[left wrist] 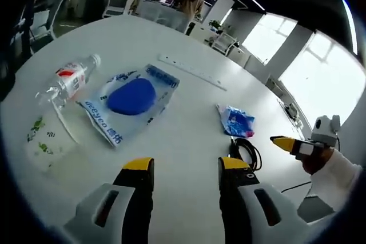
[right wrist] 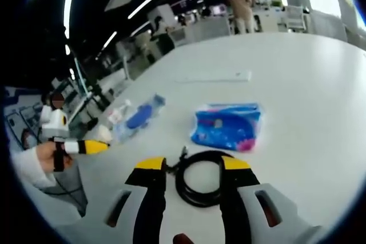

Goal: Arrange the tabletop items into an orderly group along one side of the table until the central work area is clear of visible clutter.

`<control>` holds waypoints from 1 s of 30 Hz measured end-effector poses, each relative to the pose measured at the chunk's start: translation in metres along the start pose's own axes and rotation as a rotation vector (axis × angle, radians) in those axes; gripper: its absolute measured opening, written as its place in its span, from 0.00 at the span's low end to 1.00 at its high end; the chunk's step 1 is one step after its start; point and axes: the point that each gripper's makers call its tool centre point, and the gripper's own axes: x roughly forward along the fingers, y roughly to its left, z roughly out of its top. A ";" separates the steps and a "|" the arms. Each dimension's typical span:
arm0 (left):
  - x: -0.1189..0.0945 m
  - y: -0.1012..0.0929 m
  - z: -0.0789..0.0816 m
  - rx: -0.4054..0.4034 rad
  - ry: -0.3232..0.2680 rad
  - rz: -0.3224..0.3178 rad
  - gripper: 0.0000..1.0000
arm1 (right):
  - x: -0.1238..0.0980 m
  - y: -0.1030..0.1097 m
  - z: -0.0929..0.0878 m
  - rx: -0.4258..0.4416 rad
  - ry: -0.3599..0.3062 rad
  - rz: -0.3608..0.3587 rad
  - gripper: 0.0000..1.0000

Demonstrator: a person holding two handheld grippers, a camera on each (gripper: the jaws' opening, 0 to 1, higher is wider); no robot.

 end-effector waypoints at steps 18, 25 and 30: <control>-0.003 0.026 -0.002 -0.075 0.000 0.064 0.43 | 0.023 0.013 0.022 -0.050 0.019 0.045 0.33; -0.003 0.036 -0.002 -0.090 0.002 0.101 0.44 | 0.040 0.020 0.034 -0.101 0.040 0.076 0.33; -0.003 0.048 0.000 -0.117 0.002 0.132 0.44 | 0.057 0.027 0.043 -0.149 0.067 0.104 0.33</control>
